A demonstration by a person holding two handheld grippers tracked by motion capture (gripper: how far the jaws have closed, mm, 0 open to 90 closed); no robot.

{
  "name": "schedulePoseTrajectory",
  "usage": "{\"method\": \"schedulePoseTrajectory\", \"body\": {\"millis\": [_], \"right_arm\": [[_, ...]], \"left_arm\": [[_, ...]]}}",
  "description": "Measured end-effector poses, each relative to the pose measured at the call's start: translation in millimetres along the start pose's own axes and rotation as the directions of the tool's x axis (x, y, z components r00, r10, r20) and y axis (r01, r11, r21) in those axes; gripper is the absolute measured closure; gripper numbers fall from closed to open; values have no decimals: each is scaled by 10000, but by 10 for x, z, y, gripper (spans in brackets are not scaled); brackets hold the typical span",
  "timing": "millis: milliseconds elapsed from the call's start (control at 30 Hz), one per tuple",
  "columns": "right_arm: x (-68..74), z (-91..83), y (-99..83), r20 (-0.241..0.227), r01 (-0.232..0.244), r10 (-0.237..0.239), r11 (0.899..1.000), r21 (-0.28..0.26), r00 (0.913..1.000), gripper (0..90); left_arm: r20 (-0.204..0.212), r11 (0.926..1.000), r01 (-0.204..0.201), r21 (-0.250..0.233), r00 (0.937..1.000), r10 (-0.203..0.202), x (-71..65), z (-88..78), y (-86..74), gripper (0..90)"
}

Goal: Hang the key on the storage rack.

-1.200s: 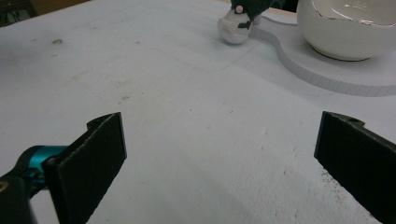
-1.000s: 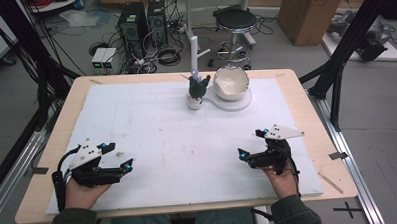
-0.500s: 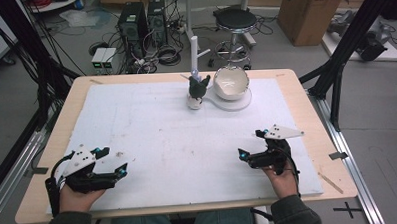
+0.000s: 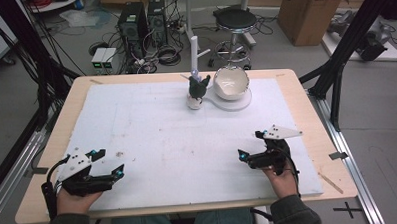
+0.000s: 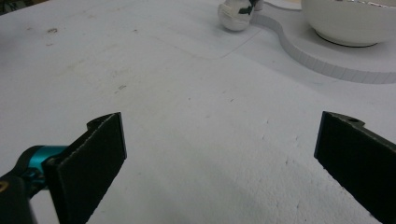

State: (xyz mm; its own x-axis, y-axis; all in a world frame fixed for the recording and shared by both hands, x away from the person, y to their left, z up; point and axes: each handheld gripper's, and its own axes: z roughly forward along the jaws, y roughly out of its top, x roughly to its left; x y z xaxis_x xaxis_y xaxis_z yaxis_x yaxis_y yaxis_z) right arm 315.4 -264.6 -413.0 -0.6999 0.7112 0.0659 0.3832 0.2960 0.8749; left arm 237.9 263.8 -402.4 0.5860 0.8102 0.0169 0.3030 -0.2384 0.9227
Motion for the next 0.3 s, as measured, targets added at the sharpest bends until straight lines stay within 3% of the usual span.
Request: {"method": "schedulePoseTrajectory", "body": {"millis": [300], "right_arm": [[-26,-19,-41,40,-86,86,10000,29,10000,14]], "left_arm": [[-88,10000,-18,-47,10000,17,22,-4,-13,189]]}}
